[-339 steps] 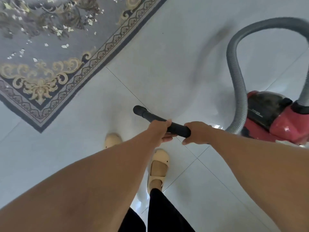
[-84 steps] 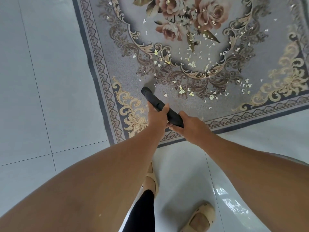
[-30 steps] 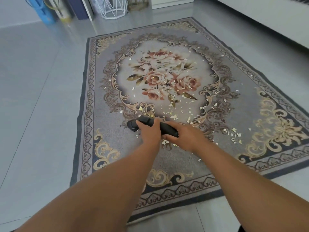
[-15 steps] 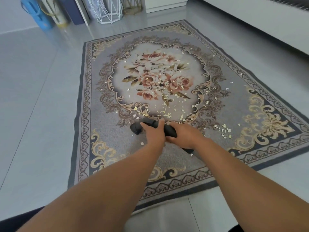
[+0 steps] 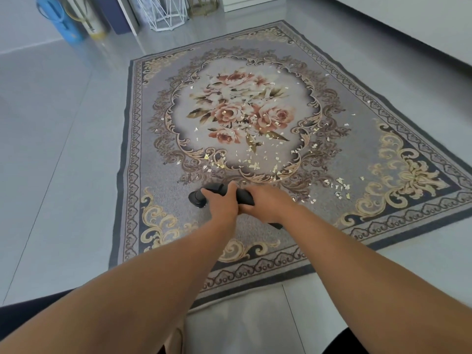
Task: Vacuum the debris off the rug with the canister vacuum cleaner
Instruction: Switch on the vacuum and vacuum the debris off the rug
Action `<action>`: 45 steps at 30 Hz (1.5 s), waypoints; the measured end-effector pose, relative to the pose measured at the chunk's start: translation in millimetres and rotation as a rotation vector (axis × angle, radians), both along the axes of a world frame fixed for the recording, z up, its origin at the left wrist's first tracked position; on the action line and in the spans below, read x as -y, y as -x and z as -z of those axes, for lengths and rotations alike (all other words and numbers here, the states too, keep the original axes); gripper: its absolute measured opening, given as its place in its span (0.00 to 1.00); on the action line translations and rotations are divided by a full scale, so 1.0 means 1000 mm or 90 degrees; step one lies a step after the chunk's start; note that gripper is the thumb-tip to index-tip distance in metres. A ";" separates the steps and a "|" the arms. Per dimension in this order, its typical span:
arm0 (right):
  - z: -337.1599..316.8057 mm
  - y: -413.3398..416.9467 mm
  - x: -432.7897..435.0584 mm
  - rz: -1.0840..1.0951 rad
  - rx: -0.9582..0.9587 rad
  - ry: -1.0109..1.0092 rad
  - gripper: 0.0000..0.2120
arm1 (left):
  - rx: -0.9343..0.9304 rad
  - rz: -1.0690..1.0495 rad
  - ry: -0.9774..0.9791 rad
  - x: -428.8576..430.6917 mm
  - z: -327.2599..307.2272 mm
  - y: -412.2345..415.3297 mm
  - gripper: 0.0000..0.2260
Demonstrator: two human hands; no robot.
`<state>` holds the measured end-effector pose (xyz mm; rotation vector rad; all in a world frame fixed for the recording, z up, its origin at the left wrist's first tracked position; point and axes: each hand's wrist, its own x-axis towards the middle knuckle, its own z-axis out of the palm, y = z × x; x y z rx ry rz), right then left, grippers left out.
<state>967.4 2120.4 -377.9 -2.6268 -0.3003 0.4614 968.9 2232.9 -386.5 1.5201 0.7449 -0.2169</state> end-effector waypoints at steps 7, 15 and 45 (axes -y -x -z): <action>-0.019 0.006 0.050 0.028 0.009 -0.008 0.14 | 0.011 0.007 0.071 0.044 -0.014 0.005 0.42; -0.013 0.019 0.063 0.004 -0.079 -0.044 0.15 | -0.033 0.013 0.051 0.051 -0.004 0.026 0.45; -0.002 0.018 0.038 0.004 -0.072 -0.052 0.17 | -0.026 0.014 0.036 0.025 -0.006 0.027 0.45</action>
